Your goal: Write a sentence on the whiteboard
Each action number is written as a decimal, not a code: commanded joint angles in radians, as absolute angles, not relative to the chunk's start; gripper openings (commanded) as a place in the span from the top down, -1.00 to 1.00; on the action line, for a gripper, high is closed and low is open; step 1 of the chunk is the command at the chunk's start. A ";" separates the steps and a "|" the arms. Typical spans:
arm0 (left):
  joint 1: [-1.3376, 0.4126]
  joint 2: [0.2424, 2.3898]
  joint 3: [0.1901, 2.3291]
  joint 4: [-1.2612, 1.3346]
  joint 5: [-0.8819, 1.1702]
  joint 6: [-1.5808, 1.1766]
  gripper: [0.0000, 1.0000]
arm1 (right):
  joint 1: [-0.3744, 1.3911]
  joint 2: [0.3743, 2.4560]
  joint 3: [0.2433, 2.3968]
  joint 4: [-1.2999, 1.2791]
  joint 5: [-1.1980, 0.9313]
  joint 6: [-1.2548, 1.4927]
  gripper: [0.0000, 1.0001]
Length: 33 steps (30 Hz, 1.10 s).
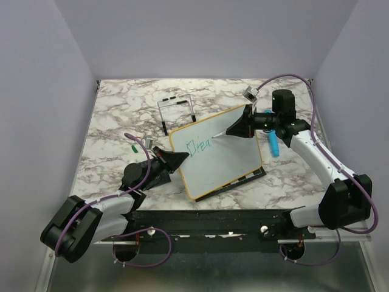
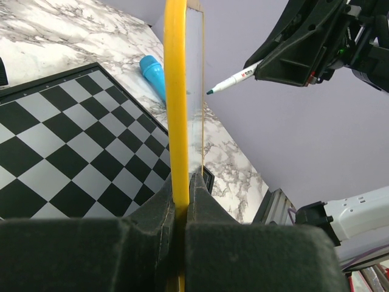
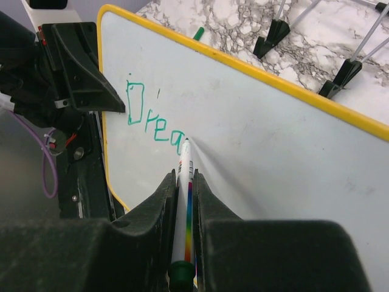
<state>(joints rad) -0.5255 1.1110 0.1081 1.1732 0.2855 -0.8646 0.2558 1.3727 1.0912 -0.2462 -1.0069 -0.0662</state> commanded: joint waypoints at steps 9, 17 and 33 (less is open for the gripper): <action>-0.529 1.132 0.101 1.138 0.325 -0.749 1.00 | 0.253 1.433 1.117 -0.219 -1.000 -0.046 0.99; -0.529 1.118 0.098 1.127 0.322 -0.744 1.00 | 0.253 1.407 1.060 -0.255 -1.014 -0.084 0.99; -0.529 1.127 0.107 1.126 0.327 -0.746 1.00 | 0.252 1.414 1.094 -0.267 -1.011 -0.083 0.99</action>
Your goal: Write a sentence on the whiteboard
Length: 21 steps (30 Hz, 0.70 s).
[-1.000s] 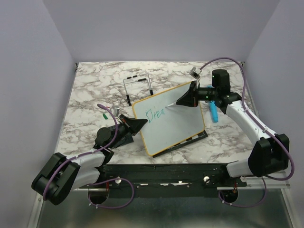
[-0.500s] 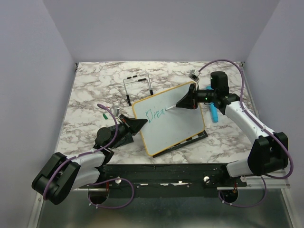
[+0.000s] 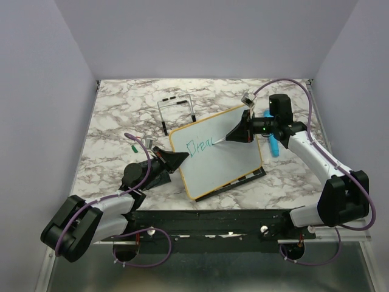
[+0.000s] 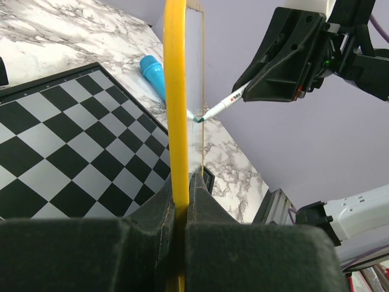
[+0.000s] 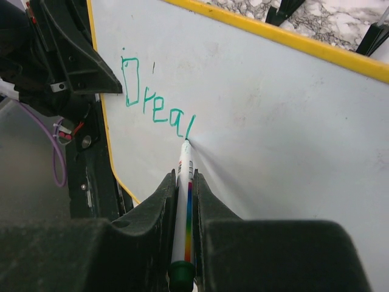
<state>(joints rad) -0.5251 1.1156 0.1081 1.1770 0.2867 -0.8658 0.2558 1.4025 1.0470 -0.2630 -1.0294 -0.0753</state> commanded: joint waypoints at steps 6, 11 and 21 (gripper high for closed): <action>-0.529 1.127 0.110 1.123 0.327 -0.744 1.00 | 0.250 1.431 1.126 -0.249 -0.997 -0.061 0.99; -0.529 1.124 0.110 1.120 0.327 -0.742 1.00 | 0.239 1.437 1.135 -0.242 -0.976 -0.051 0.99; -0.529 1.124 0.106 1.123 0.327 -0.741 1.00 | 0.219 1.419 1.092 -0.261 -1.011 -0.075 0.99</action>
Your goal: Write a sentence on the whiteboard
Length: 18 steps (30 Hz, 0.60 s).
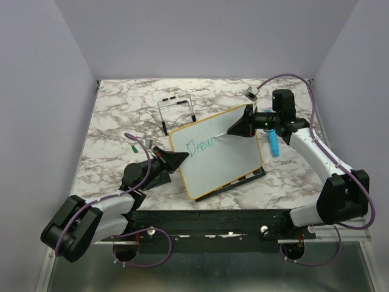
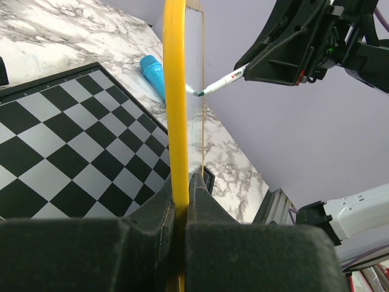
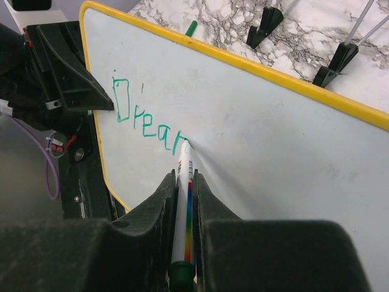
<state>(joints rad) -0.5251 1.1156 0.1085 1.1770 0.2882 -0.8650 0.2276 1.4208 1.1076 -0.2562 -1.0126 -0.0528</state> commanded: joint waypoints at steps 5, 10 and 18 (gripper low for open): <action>-0.529 1.127 0.106 1.123 0.327 -0.742 1.00 | 0.219 1.408 1.059 -0.307 -1.028 -0.117 0.99; -0.529 1.140 0.106 1.138 0.327 -0.746 1.00 | 0.219 1.402 1.043 -0.322 -1.031 -0.135 0.99; -0.529 1.140 0.106 1.140 0.330 -0.749 1.00 | 0.221 1.419 1.109 -0.305 -1.025 -0.104 0.99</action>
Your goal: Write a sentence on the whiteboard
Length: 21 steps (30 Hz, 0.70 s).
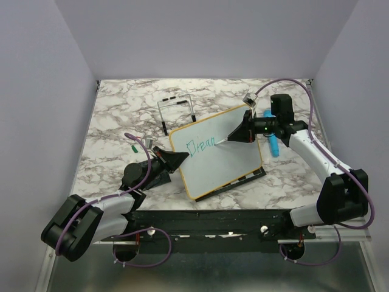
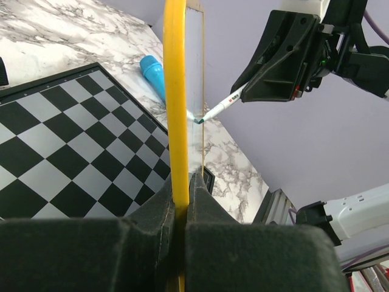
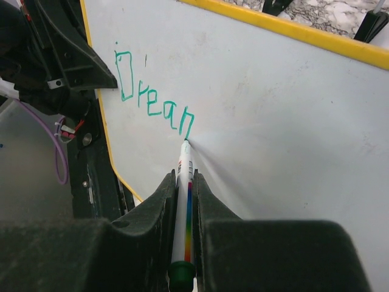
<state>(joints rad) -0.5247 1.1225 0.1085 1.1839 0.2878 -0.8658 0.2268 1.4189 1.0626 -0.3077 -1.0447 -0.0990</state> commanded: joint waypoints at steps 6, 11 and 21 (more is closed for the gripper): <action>-0.529 1.131 0.104 1.134 0.328 -0.747 1.00 | 0.219 1.439 1.155 -0.282 -1.006 -0.077 0.99; -0.529 1.124 0.103 1.127 0.327 -0.746 1.00 | 0.210 1.440 1.149 -0.270 -0.983 -0.064 0.99; -0.529 1.126 0.106 1.126 0.328 -0.744 1.00 | 0.181 1.424 1.112 -0.271 -0.994 -0.074 0.99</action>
<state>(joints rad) -0.5247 1.1217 0.1085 1.1843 0.2890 -0.8646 0.1936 1.4258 1.1297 -0.2863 -1.0119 -0.0677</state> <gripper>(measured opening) 0.074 0.200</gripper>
